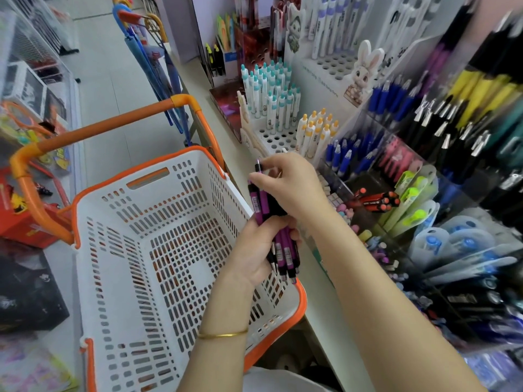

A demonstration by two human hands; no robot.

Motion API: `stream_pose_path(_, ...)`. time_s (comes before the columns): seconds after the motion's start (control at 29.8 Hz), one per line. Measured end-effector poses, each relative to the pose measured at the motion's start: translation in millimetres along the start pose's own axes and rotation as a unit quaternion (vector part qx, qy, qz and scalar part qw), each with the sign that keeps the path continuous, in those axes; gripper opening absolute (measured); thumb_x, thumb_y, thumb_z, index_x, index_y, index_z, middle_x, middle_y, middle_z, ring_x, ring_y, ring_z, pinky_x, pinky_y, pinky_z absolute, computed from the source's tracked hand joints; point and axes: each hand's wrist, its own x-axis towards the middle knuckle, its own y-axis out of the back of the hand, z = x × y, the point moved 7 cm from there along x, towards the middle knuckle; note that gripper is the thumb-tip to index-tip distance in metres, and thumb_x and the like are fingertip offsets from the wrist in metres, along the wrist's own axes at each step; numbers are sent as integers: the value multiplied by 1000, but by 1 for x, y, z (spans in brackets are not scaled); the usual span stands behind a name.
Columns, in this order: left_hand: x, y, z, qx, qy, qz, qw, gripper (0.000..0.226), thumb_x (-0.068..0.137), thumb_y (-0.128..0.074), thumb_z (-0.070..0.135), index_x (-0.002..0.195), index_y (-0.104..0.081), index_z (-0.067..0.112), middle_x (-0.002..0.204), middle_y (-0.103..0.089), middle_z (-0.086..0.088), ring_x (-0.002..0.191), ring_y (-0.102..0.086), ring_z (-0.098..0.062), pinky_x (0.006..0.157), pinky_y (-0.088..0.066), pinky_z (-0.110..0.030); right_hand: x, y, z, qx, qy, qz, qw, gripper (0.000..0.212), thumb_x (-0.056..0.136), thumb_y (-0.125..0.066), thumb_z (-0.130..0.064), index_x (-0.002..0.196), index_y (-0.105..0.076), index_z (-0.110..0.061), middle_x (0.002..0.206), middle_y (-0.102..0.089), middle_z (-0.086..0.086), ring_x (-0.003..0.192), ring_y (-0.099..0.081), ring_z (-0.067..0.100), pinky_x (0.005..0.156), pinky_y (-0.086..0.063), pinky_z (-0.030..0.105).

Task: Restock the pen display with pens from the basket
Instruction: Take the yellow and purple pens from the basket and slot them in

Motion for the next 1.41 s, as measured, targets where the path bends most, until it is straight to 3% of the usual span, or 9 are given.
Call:
stream_pose_path(0.13, 0, 1, 3, -51, 17, -33, 998, 21, 85, -63, 32, 93, -61, 13, 69, -51, 0, 58, -50, -12, 56, -47, -26, -2, 6, 14, 220, -75, 20, 972, 15, 87, -67, -21, 97, -68, -9, 77, -62, -4, 64, -56, 3, 57, -50, 15)
stream_pose_path(0.27, 3, 6, 2, -74, 5, -25, 997, 39, 81, -59, 52, 97, -62, 17, 70, -49, 2, 60, -48, -11, 61, -47, -26, -10, 3, 20, 288, -98, 59, 951, 13, 91, -62, -19, 98, -64, -9, 84, -63, 8, 63, -56, 9, 55, -51, 21)
stream_pose_path(0.54, 6, 22, -4, -151, 37, 84, 984, 30, 88, -60, 40, 87, -59, 10, 68, -62, -1, 62, -63, -14, 70, -53, -32, -33, 33, 32, 386, -108, 249, 881, 5, 93, -57, -13, 94, -57, -18, 83, -59, 0, 64, -59, 7, 56, -50, 17)
stream_pose_path(0.67, 7, 23, -7, -250, 42, 107, 961, 22, 96, -56, 33, 97, -57, 11, 86, -73, -9, 75, -73, -23, 69, -59, -38, -50, 36, 34, 363, -96, 321, 869, 13, 90, -61, -10, 90, -51, -18, 87, -55, -2, 75, -64, 16, 60, -54, 20)
stream_pose_path(0.81, 10, 22, -6, -237, 30, 96, 966, 29, 99, -51, 36, 101, -61, 9, 97, -74, -13, 86, -73, -27, 83, -53, -44, -54, 16, 28, 245, -45, 223, 943, 16, 86, -65, -5, 87, -54, -15, 79, -57, -7, 66, -62, 6, 61, -50, 16)
stream_pose_path(0.94, 9, 26, -3, -199, 31, 136, 970, 29, 97, -55, 30, 107, -64, 4, 104, -72, -18, 88, -74, -28, 73, -57, -40, -60, -6, 24, 104, -1, 140, 985, 24, 82, -65, -4, 81, -55, -25, 83, -60, -9, 80, -57, 6, 72, -51, 27)
stream_pose_path(1.11, 9, 35, -4, -116, 12, 174, 978, 24, 93, -62, 20, 109, -63, 2, 106, -70, -20, 92, -72, -28, 78, -57, -42, -55, -9, 28, 51, -16, 79, 995, 13, 83, -59, -15, 91, -61, -25, 81, -57, -16, 86, -55, 11, 77, -50, 35)
stream_pose_path(1.24, 11, 18, 2, -61, -38, 129, 989, 23, 98, -53, 10, 119, -61, 4, 107, -71, -16, 94, -72, -25, 76, -59, -37, -35, 2, 15, 49, 11, 85, 995, 14, 89, -58, -23, 101, -65, -22, 86, -59, -13, 83, -56, 6, 77, -52, 33)
stream_pose_path(1.41, 12, -4, 2, -182, -6, 68, 981, 33, 105, -27, 24, 114, -57, 13, 87, -72, -5, 82, -72, -12, 73, -57, -25, -17, -11, -1, -83, 47, 11, 995, 22, 82, -67, -37, 93, -61, -19, 93, -56, -5, 85, -53, 13, 73, -50, 35)
